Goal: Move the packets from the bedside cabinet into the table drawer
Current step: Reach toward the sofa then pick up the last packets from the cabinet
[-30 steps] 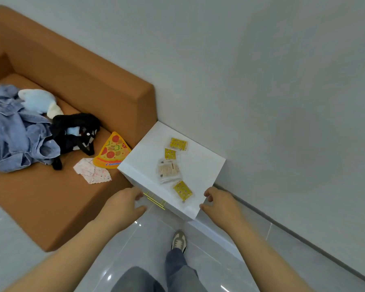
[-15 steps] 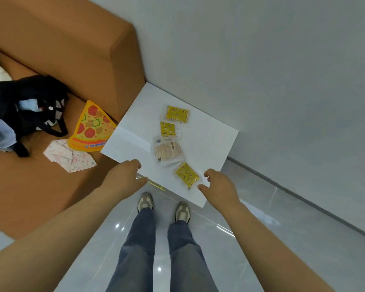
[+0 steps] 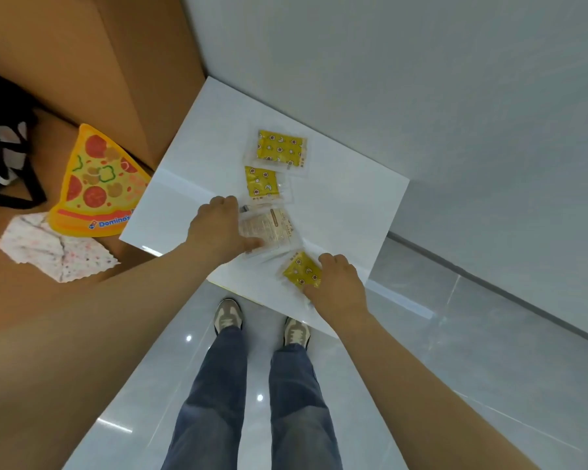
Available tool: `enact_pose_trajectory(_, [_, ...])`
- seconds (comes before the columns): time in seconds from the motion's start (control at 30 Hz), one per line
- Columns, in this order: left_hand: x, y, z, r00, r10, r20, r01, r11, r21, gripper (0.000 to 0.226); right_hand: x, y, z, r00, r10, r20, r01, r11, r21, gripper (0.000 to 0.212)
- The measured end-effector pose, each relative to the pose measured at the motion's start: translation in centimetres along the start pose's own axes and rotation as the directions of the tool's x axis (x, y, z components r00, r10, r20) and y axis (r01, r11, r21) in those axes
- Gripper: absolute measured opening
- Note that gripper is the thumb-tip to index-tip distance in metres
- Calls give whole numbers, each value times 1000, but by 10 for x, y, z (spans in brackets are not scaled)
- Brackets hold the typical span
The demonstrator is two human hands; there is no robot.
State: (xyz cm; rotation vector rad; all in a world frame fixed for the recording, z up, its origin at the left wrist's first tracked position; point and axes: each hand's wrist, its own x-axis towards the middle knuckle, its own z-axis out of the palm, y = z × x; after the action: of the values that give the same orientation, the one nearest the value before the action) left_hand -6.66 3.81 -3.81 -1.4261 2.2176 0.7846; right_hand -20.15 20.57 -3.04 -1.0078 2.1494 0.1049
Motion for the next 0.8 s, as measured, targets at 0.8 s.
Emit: enact_pose_trajectory(0.8, [21,-21,23,977,-164,135,192,955,-227,62,35,12,10,997,58,-56,-55,997,63,17])
